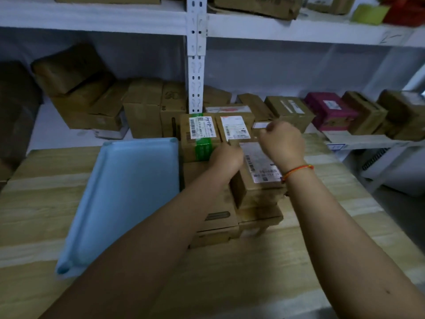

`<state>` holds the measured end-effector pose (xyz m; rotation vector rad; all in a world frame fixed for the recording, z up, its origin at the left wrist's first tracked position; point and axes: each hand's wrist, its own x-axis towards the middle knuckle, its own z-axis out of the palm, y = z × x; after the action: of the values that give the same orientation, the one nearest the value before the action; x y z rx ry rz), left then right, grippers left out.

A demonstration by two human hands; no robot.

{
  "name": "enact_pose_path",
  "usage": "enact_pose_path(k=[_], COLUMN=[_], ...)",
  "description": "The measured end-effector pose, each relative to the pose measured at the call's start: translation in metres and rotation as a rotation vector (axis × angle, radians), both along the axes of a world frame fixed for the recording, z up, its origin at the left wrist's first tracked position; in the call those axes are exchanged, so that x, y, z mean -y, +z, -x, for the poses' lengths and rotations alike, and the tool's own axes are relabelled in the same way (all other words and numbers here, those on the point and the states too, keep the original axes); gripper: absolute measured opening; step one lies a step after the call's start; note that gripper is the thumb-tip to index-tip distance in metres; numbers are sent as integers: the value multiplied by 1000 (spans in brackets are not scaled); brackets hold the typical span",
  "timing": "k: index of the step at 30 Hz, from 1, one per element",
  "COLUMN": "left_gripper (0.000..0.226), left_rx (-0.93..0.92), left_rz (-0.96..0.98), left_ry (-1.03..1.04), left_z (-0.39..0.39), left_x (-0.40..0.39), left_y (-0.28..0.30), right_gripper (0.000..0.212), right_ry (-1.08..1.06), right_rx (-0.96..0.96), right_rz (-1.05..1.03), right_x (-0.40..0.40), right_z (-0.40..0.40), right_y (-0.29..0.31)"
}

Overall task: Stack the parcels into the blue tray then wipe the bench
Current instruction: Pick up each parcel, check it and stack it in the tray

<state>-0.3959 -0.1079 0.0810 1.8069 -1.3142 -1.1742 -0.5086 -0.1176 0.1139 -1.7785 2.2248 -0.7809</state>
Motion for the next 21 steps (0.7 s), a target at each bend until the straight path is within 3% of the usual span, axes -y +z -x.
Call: enact_pose_path(k=[4,6,11,15,18,21], left_gripper=[39,34,20,32,15,35], left_rx=[-188,-297,-374,-342,-400,-464], left_rz=[-55,-93,-102,52,77,132], left_ry=[18,36,43,65,117,162], left_z=[12,15,23,30,34,38], left_x=[5,2,-3,-4,-10,-17], left_y=[-17,-29,-46,-56,-53,-45], right_gripper=[26,35,27,36,36,31], right_ry=[5,5,86,136,196,237], right_rx=[237,336,374,368,372,427], right_rz=[-120,-162,-313,-214,-121,13], right_x=[12,16,12,3,-4,-11], right_z=[37,47,53,54,56,55], right_y=[-18,-33,-56,-62,-62,-59])
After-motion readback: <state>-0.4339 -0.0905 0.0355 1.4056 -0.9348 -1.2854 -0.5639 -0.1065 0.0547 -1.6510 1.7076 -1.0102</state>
